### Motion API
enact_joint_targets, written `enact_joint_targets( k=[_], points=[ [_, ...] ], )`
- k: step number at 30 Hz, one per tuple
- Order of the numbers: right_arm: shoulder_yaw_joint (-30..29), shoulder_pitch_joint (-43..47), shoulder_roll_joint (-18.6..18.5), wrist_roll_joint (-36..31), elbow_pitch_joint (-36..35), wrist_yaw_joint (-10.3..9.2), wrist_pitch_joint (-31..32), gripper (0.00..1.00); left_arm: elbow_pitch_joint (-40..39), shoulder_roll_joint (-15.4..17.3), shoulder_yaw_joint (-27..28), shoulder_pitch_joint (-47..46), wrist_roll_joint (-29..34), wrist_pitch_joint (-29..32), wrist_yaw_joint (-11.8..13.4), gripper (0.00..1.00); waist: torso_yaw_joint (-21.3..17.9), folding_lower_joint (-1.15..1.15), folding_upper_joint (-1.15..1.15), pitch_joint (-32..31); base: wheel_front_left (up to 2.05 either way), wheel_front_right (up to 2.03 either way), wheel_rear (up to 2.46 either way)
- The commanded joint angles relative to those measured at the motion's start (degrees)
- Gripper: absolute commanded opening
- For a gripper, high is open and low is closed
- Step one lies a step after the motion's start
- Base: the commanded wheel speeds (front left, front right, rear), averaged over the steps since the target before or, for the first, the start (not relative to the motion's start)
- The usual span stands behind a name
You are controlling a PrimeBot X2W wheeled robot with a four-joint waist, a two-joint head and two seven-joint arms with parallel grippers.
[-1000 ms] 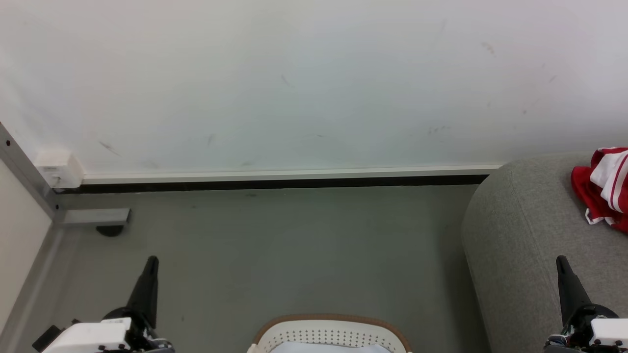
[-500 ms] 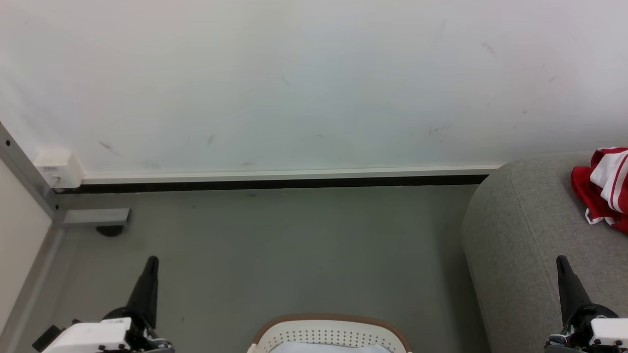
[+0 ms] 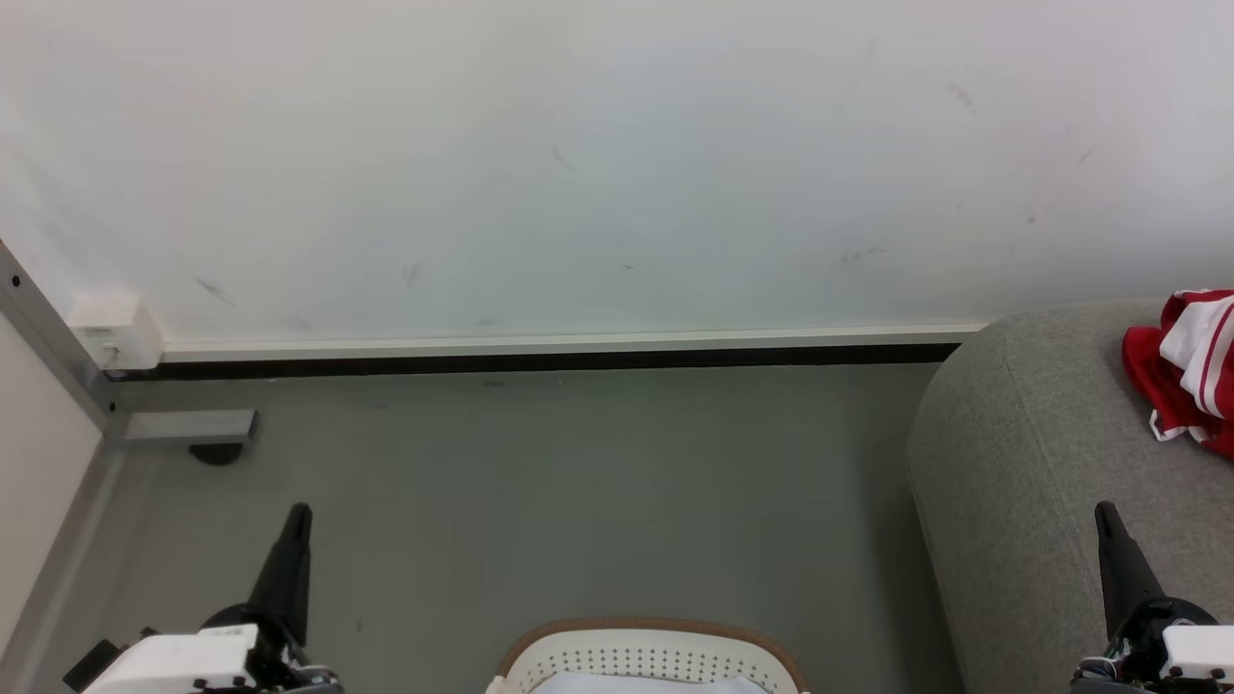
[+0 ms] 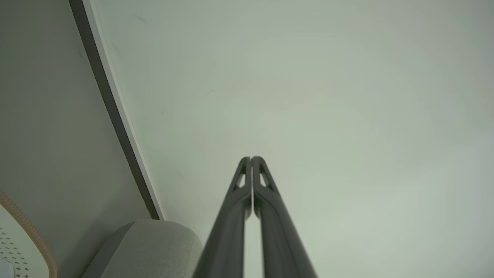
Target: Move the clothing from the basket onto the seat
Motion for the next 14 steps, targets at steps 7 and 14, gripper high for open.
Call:
enact_joint_targets(
  k=[7, 14],
  points=[
    [0.2, -0.35, -0.41, 0.75, -0.24, -0.12, -0.26, 0.0, -0.16, 0.11, 0.14, -0.5, -0.69, 0.25, -0.07, 0.0, 0.0, 0.0, 0.0, 0.0, 0.0, 0.0, 0.0],
    [0.38, -0.33, -0.57, 0.8, -0.26, -0.12, -0.35, 0.0, -0.16, 0.11, 0.14, -0.5, -0.69, 0.25, -0.07, 0.0, 0.0, 0.0, 0.0, 0.0, 0.0, 0.0, 0.0]
  ],
)
